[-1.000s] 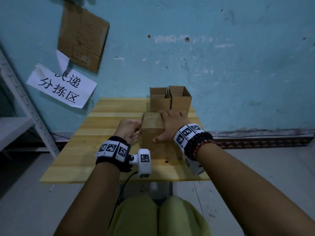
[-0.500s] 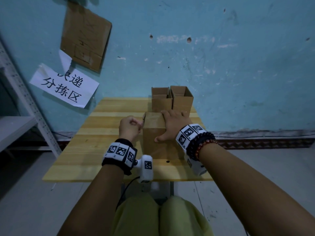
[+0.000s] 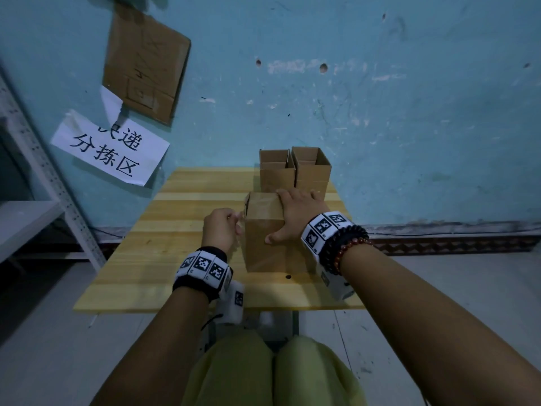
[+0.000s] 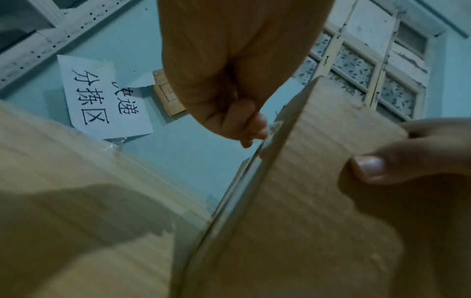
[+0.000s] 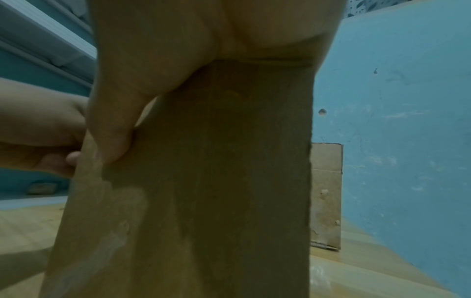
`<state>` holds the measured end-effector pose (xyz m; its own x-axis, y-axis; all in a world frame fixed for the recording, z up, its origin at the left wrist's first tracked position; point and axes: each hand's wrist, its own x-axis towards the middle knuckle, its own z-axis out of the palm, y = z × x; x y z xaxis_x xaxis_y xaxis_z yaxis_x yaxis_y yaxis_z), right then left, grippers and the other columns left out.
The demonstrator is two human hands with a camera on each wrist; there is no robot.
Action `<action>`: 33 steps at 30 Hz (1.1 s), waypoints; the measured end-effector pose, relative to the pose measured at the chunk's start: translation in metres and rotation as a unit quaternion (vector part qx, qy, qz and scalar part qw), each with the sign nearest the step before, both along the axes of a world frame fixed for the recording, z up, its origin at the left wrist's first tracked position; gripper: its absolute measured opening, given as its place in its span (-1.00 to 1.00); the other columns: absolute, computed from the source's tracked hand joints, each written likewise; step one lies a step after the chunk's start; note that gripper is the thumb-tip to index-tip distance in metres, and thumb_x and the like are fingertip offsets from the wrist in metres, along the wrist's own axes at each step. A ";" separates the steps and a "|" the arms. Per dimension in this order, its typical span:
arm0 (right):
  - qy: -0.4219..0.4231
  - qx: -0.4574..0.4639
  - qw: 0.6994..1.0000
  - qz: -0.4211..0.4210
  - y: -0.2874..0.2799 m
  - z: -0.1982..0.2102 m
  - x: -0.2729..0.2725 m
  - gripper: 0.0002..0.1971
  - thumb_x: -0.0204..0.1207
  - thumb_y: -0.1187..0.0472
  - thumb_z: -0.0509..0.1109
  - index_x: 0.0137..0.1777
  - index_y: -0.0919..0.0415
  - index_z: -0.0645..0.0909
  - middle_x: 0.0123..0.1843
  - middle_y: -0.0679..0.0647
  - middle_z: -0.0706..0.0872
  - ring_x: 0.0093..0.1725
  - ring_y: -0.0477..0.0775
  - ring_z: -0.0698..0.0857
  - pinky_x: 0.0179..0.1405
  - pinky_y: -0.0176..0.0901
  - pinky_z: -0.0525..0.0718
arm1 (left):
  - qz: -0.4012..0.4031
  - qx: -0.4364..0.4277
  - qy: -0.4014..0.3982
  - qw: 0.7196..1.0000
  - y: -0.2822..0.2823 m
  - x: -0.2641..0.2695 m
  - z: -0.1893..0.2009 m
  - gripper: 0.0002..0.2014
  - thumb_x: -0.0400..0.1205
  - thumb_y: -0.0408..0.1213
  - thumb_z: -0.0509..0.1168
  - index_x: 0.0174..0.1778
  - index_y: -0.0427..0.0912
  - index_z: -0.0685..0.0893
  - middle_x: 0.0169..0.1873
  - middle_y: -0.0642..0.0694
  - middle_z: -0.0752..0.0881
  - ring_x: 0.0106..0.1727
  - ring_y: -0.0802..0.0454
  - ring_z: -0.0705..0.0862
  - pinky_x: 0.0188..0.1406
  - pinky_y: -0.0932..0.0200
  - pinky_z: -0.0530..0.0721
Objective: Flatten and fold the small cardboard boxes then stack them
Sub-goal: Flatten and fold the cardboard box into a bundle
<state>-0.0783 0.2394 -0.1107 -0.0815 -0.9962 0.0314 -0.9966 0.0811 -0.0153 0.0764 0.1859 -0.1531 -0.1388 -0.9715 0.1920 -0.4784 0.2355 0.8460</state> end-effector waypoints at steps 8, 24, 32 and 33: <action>0.009 -0.006 1.000 -0.007 -0.001 0.000 0.000 0.11 0.18 -0.43 0.42 0.60 0.10 0.03 0.56 0.10 0.28 0.56 0.19 0.28 0.58 0.24 0.07 | -0.023 0.140 0.164 0.976 -0.006 -0.002 0.011 -0.71 0.65 -0.50 0.17 -0.41 -0.27 0.57 -0.48 -0.17 0.56 -0.67 0.19 0.59 -0.66 0.47 0.59; -0.003 -0.006 1.000 -0.008 -0.001 0.001 -0.001 0.11 0.15 -0.43 0.44 0.59 0.09 0.06 0.57 0.09 0.29 0.55 0.17 0.30 0.60 0.25 0.03 | 0.016 0.080 0.168 0.982 -0.003 -0.005 0.008 -0.83 0.55 -0.60 0.28 0.00 -0.31 0.61 -0.32 -0.16 0.64 -0.39 0.11 0.60 -0.29 0.29 0.62; -0.003 -0.011 1.000 -0.009 -0.001 0.000 -0.002 0.09 0.15 -0.42 0.44 0.58 0.08 0.08 0.55 0.07 0.31 0.53 0.16 0.33 0.58 0.23 0.09 | 0.020 0.094 0.233 0.968 0.000 -0.011 0.005 -0.90 0.56 -0.61 0.28 -0.08 -0.56 0.68 -0.34 -0.11 0.64 -0.33 0.07 0.60 -0.06 0.14 0.67; -0.002 -0.011 1.000 -0.010 -0.001 0.000 -0.002 0.08 0.15 -0.42 0.44 0.58 0.08 0.09 0.54 0.07 0.32 0.52 0.16 0.34 0.58 0.23 0.10 | 0.012 0.099 0.232 0.968 -0.001 -0.012 0.006 -0.90 0.58 -0.59 0.26 -0.13 -0.52 0.69 -0.36 -0.13 0.65 -0.30 0.03 0.61 -0.03 0.12 0.68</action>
<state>-0.0801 0.2387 -0.1105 -0.1010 -0.9935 0.0535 -0.9948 0.0999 -0.0214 0.0647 0.1848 -0.1471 -0.0588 -0.9975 0.0384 -0.0398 0.0408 0.9984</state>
